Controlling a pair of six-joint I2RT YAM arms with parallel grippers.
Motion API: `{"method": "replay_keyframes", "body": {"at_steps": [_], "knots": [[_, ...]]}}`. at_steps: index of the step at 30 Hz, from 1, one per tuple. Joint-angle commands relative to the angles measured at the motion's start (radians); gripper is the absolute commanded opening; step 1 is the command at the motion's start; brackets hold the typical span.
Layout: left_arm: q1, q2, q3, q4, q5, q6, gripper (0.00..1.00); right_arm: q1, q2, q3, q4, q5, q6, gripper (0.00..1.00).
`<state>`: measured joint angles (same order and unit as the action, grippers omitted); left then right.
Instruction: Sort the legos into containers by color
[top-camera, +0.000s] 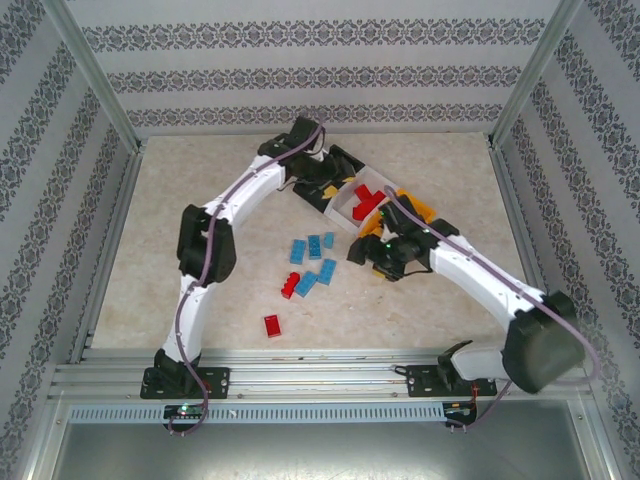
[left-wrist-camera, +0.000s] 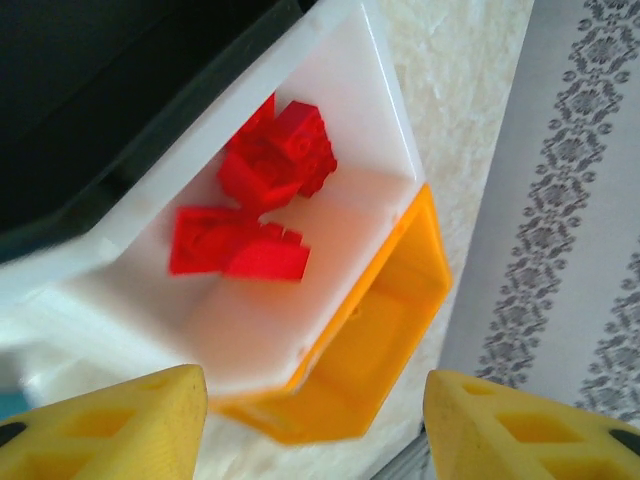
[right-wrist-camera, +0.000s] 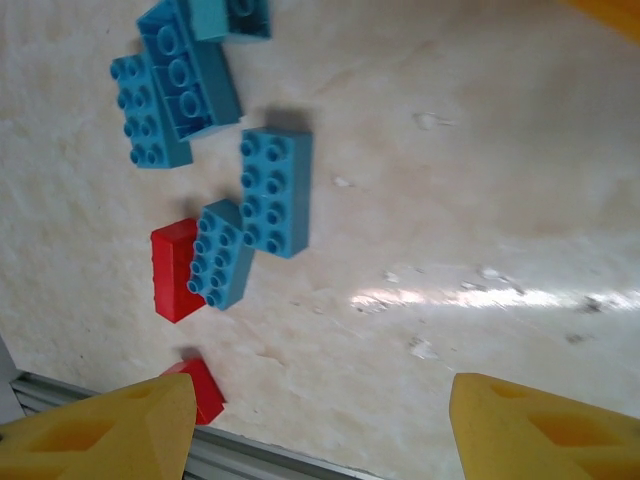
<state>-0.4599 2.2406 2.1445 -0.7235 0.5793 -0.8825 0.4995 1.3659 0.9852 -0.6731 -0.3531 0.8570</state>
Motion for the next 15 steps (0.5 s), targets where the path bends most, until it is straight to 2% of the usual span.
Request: {"method": "replay_keyframes", "body": {"at_steps": [1, 4, 8, 11, 15], "knots": [[0.038, -0.196, -0.125, -0.2, -0.151, 0.23, 0.62, 0.051, 0.117, 0.083, 0.007, 0.018, -0.028, 0.68], [0.076, -0.353, -0.36, -0.172, -0.199, 0.261, 0.64, 0.1, 0.227, 0.162, -0.017, 0.025, -0.045, 0.68], [0.158, -0.556, -0.666, -0.111, -0.208, 0.254, 0.66, 0.153, 0.354, 0.259, -0.058, 0.048, -0.046, 0.68], [0.209, -0.665, -0.808, -0.104, -0.211, 0.26, 0.69, 0.178, 0.413, 0.301, -0.068, 0.061, -0.037, 0.68], [0.249, -0.764, -0.906, -0.112, -0.215, 0.27, 0.7, 0.187, 0.457, 0.326, -0.103, 0.093, -0.025, 0.69]]}}
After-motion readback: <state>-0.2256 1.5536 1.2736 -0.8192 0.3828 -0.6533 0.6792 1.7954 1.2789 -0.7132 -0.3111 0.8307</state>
